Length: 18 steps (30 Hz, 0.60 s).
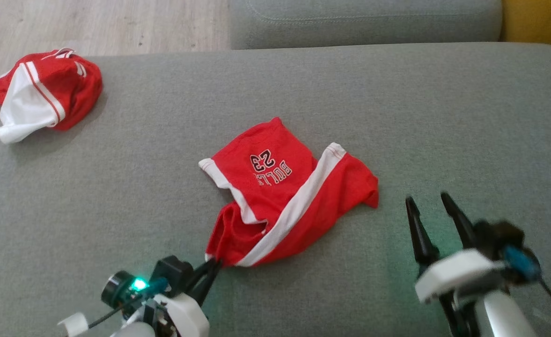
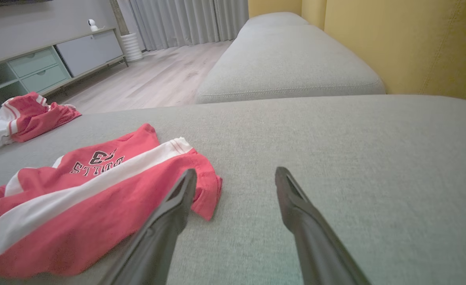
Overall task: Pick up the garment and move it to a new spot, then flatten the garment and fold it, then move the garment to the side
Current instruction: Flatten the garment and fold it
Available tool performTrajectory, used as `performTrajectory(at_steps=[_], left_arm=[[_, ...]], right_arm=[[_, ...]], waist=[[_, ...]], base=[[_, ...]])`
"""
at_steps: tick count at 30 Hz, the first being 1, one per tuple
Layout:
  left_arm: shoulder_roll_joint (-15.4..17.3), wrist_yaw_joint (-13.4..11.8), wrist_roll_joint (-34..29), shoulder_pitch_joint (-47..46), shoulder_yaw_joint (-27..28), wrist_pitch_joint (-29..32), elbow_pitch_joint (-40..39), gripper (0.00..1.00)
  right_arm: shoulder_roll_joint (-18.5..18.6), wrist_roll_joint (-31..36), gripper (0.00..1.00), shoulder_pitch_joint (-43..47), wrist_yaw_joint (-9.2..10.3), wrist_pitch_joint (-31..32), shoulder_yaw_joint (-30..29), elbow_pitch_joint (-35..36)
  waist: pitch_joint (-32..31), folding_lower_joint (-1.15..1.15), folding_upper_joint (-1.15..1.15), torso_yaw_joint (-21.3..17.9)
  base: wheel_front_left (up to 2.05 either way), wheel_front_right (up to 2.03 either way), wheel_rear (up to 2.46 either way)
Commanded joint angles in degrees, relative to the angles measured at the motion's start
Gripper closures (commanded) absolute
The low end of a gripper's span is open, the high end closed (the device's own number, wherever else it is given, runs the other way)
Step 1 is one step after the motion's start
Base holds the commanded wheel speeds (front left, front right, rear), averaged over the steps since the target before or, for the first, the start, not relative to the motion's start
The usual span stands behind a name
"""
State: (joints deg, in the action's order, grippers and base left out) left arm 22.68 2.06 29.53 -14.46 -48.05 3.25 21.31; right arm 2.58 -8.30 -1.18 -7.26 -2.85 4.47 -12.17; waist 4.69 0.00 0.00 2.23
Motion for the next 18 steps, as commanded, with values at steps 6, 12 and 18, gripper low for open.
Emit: performTrajectory(at_steps=[6, 12, 18], left_arm=[[-0.36, -2.45, 1.06, -3.64, 4.88, -4.91, -2.93, 1.00], [-2.19, -3.39, 1.38, -4.17, 5.01, -6.11, -4.84, 1.00], [-4.26, -3.50, 1.30, -5.07, 4.21, -6.80, -5.66, 1.00]], right_arm=[[0.33, 3.87, 0.00, -13.20, -0.23, 6.50, 3.35, -1.98], [4.03, 2.24, 0.00, -25.32, -0.23, 15.13, 9.06, -11.17], [7.24, -2.65, 0.00, -33.10, -0.23, 21.51, 15.59, -20.52]], waist=[[0.93, 0.00, 0.00, 2.04], [2.51, 0.00, 0.00, 4.69], [4.32, 0.00, 0.00, 7.40]], base=[[0.00, 0.00, 0.00], [0.00, 0.00, 0.00], [0.00, 0.00, 0.00]])
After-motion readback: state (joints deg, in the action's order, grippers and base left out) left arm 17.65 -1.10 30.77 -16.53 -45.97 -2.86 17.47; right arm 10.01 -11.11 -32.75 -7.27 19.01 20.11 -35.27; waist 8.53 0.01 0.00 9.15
